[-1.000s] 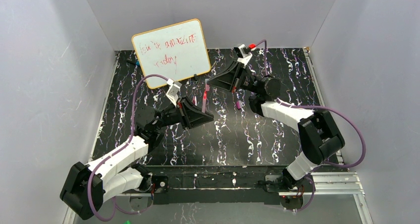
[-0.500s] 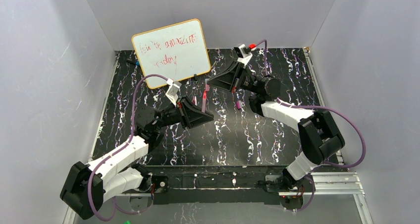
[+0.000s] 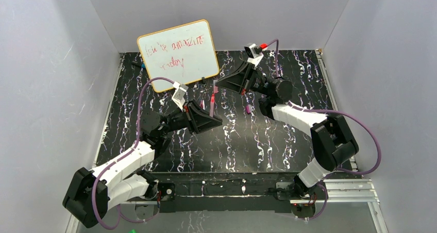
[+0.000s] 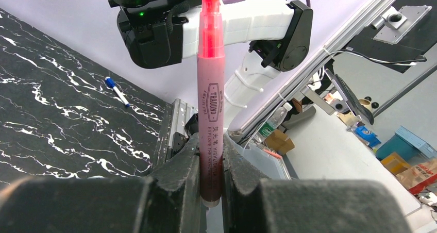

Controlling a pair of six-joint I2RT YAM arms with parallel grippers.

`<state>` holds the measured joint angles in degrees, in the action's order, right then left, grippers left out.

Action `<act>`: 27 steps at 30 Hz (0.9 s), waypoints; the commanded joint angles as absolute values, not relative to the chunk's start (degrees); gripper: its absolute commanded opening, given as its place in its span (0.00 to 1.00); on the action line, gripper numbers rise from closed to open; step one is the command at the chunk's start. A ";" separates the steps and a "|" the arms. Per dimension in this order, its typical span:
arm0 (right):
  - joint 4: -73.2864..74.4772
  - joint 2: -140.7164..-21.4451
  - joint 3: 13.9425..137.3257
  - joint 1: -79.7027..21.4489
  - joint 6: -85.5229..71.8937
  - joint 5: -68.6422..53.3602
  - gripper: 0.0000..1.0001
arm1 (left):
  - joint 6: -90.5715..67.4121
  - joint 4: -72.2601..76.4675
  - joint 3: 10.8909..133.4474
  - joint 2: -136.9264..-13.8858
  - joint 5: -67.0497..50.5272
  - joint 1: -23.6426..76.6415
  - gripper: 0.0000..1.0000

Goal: Insert the pens into the pen caps

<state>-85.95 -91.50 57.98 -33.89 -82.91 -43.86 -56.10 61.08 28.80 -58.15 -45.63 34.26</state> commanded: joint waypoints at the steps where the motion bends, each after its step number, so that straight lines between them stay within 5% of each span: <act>1: -102.93 -91.67 61.02 -34.06 -82.46 -43.70 0.01 | -56.07 63.80 28.54 -57.94 -45.74 34.54 0.00; 27: -102.42 -91.08 60.57 -34.37 -82.72 -44.67 0.01 | -56.21 64.69 29.52 -59.85 -44.60 34.54 0.00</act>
<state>-85.95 -92.71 59.05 -34.15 -83.05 -43.92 -56.62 61.80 28.58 -60.05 -45.36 34.26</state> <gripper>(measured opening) 0.078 0.118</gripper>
